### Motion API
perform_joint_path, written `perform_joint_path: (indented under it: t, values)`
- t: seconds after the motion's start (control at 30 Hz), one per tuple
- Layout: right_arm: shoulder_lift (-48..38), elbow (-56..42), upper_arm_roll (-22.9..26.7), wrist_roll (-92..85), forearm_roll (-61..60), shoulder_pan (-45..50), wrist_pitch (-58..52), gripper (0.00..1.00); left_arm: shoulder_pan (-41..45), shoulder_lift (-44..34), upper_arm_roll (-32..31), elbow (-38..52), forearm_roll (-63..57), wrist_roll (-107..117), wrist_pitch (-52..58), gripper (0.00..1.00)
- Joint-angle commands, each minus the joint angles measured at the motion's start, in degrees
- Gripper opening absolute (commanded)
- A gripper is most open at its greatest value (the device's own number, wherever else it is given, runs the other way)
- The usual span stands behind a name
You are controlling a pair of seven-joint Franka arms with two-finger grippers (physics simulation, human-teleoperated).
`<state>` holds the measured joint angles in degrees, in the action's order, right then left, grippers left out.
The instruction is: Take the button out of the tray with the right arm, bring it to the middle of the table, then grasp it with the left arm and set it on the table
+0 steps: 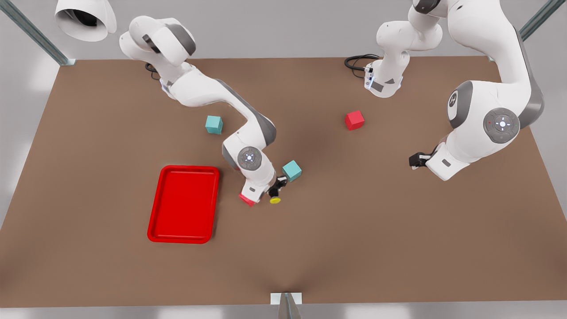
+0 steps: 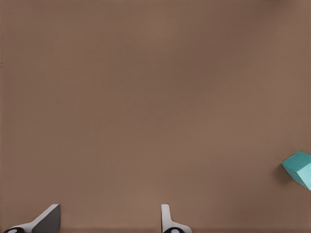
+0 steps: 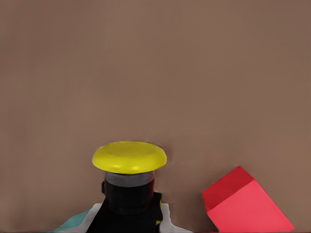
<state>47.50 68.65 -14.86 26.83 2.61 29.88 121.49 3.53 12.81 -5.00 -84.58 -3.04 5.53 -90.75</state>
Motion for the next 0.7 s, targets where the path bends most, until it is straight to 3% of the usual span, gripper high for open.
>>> perform_joint_path:
  t: [0.0, 0.1, 0.17, 0.27, 0.37, 0.4, 0.43, 0.57, 0.63, 0.67]
  values:
    - [4.08, -6.06, 0.09, 38.74, 0.3, 4.21, -2.84, 0.37, -0.02, -0.06, -0.01, 0.03, -0.04, -0.08, 0.14, 1.0]
    - [9.89, -13.89, 1.14, 40.94, 0.38, 7.91, 1.38, 0.38, -0.02, -0.15, -0.01, 0.03, -0.04, -0.08, 0.14, 1.0]
    - [15.51, -19.69, 4.66, 41.38, 0.38, 10.72, 7.09, 0.38, -0.02, -0.24, -0.01, 0.03, -0.04, -0.08, 0.31, 1.0]
    - [19.91, -20.04, 8.0, 43.22, 0.38, 12.39, 16.93, 0.38, -0.02, -0.5, -0.01, 0.11, -0.04, -0.17, 0.49, 1.0]
    - [22.28, -20.57, 8.18, 43.4, 0.38, 12.48, 21.07, 0.39, -0.02, -0.41, -0.01, 0.03, -0.04, -0.17, 0.49, 1.0]
    - [22.46, -20.92, 8.26, 43.22, 0.38, 12.48, 21.07, 0.61, -0.02, -0.33, 0.07, 0.03, -0.04, -0.17, 0.4, 1.0]
    - [22.37, -20.92, 8.44, 42.87, 0.38, 11.95, 20.89, 1.0, -0.02, -0.33, 0.07, 0.03, -0.04, -0.17, 0.4, 1.0]
    - [20.09, -21.19, 7.56, 42.7, 0.21, 9.4, 16.24, 1.0, -0.1, -0.24, 0.07, 0.11, -0.13, -0.17, 0.31, 1.0]
    - [9.2, -19.61, 4.23, 38.4, -1.11, 4.4, -0.62, 1.0, 0.95, 0.99, -0.01, 0.99, 0.14, 0.09, -0.65, 1.0]
    - [0.85, -11.54, 0.71, 32.25, -1.2, -1.57, -9.16, 1.0, 3.14, 2.04, -0.1, 1.78, 0.22, 0.36, -2.32, 1.0]
